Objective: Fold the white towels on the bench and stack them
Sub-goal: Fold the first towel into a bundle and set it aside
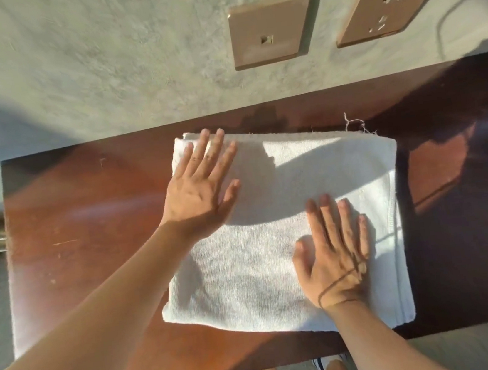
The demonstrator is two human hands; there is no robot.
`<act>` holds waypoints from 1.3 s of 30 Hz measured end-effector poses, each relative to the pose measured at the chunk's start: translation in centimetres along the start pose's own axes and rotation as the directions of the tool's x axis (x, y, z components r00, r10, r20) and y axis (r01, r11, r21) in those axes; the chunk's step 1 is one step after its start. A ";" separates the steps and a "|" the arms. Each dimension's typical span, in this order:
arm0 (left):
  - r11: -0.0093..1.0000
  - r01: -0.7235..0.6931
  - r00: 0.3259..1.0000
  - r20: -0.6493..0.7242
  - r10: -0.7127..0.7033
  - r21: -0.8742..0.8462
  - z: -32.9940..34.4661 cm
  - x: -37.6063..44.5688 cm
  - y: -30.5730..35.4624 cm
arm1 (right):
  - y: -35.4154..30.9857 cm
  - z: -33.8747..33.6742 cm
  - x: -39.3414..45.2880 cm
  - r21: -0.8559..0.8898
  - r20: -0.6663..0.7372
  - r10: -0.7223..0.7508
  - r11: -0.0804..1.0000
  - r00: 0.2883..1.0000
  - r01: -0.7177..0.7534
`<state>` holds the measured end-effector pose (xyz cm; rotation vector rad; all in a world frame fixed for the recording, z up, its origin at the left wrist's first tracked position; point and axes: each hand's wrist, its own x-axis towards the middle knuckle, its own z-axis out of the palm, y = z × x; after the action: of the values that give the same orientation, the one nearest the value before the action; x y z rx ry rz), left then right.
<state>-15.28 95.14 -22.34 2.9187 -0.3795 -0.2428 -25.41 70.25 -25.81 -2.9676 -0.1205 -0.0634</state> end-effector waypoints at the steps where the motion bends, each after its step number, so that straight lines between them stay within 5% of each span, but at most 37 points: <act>1: 0.998 -0.052 0.998 -0.034 0.051 -0.040 0.5 -1.8 1.7 | 0.1 0.0 0.1 -0.017 0.009 -0.004 1.000 1.000 0.005; 7: 0.988 -0.156 0.984 0.091 0.156 -0.010 4.4 -12.7 3.4 | 0.2 0.4 0.0 -0.006 -0.051 -0.013 1.000 0.999 0.013; 13: 0.978 0.188 0.962 0.184 -0.202 0.092 2.6 -11.8 -5.9 | 0.2 0.3 -0.1 -0.014 -0.036 -0.038 0.999 0.999 0.038; 16: 0.951 0.308 0.945 0.103 -0.310 0.033 1.6 -11.8 -6.1 | 0.2 0.3 0.1 -0.037 -0.005 -0.029 0.999 1.000 0.029; 20: 0.980 0.172 0.985 -0.013 -0.174 -0.098 1.6 -9.5 -0.7 | 0.1 0.5 -0.1 -0.037 -0.058 -0.021 0.999 0.998 0.019; 25: 0.991 -0.136 0.988 0.075 0.135 0.009 3.5 -3.6 3.0 | 0.1 0.5 -0.2 -0.024 -0.060 -0.028 0.999 0.998 0.027; 33: 0.992 0.125 0.991 0.044 -0.127 0.031 2.1 1.5 -0.9 | 0.1 0.2 -0.2 -0.025 -0.031 -0.023 0.999 0.999 0.023; 36: 0.995 0.038 0.999 -0.025 -0.041 -0.090 2.7 -0.3 3.0 | -0.1 0.1 0.0 -0.050 0.016 -0.012 0.999 1.000 0.013; 39: 0.994 -0.107 0.994 0.023 0.107 -0.030 4.4 -2.4 6.8 | -0.4 -0.3 0.1 -0.036 0.019 0.000 0.999 1.000 0.001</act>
<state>-19.99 88.56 -24.88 2.8584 -0.5298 -0.2664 -25.36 70.65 -25.48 -3.0042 -0.1237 -0.0372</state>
